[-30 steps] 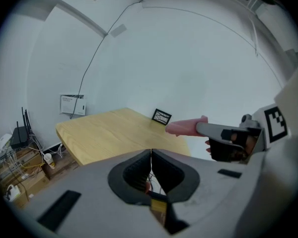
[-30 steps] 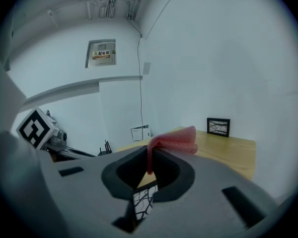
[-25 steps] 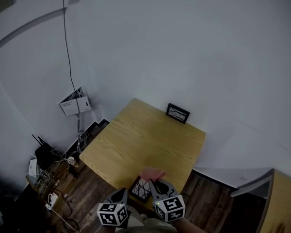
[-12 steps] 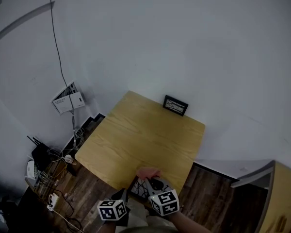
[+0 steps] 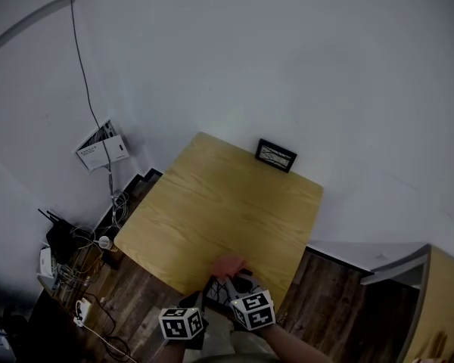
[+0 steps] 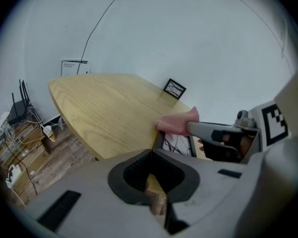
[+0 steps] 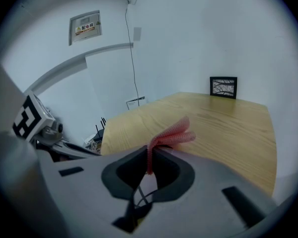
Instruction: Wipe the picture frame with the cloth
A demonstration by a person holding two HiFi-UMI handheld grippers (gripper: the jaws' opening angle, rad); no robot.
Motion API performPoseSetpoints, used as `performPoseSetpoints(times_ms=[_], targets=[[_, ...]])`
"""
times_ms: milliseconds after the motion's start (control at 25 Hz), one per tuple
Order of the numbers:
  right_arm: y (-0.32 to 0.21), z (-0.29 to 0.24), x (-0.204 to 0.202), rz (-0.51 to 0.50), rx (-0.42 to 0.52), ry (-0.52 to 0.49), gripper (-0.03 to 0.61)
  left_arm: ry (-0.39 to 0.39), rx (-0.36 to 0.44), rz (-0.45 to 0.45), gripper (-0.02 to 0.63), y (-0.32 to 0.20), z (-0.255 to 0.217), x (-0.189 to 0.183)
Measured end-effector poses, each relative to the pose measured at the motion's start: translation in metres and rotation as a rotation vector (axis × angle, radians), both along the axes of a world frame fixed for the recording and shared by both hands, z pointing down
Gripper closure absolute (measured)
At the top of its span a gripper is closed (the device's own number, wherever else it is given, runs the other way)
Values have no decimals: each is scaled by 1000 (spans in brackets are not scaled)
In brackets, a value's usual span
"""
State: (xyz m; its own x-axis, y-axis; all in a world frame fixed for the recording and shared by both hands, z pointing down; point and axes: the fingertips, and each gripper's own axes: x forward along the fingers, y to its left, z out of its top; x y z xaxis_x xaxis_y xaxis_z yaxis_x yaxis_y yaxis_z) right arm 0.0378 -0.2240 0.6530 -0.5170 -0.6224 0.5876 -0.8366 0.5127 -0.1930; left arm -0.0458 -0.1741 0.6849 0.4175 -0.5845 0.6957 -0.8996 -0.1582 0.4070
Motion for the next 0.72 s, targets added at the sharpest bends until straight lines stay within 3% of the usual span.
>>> performPoseSetpoints(times_ms=[240,720], targets=[[0,20,1,1,-69,79,568,4,0,10,609,-2,0,0],[8,33,10,9,-82,147,568,2,9,3,609,-3,0,-1]])
